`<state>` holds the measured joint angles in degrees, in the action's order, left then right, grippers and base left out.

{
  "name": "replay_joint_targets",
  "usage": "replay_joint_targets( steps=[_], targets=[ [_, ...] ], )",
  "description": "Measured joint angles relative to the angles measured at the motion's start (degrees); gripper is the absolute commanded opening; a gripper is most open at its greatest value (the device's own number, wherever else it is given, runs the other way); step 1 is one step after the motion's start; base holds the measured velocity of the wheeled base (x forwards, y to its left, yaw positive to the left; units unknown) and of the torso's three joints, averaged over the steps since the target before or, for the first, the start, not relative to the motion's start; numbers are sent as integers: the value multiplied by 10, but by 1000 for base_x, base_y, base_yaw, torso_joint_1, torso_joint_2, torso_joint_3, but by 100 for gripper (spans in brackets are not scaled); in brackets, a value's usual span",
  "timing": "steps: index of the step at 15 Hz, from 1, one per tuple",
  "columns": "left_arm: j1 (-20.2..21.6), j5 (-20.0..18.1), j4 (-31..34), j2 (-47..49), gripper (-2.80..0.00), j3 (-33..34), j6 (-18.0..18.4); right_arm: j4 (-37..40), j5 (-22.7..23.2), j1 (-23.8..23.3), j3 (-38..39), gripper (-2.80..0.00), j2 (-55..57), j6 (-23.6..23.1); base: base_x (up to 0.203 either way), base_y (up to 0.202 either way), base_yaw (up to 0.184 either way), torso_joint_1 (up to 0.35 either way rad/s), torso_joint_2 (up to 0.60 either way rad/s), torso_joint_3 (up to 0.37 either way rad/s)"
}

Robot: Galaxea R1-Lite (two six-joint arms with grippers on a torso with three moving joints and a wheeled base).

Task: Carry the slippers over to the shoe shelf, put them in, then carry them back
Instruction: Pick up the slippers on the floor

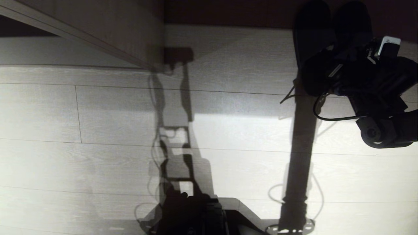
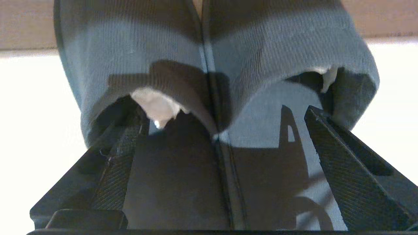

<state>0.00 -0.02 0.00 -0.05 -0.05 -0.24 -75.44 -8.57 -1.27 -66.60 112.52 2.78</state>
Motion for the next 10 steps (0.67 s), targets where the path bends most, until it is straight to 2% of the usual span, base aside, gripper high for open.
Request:
replay_joint_targets(
  steps=[10],
  targets=[
    [0, 0, 0, 0, -280, 0, 0, -1, 3, -2, -54, 0, 38, -11, 0, 0, 0, 0, 0, 0]
  ],
)
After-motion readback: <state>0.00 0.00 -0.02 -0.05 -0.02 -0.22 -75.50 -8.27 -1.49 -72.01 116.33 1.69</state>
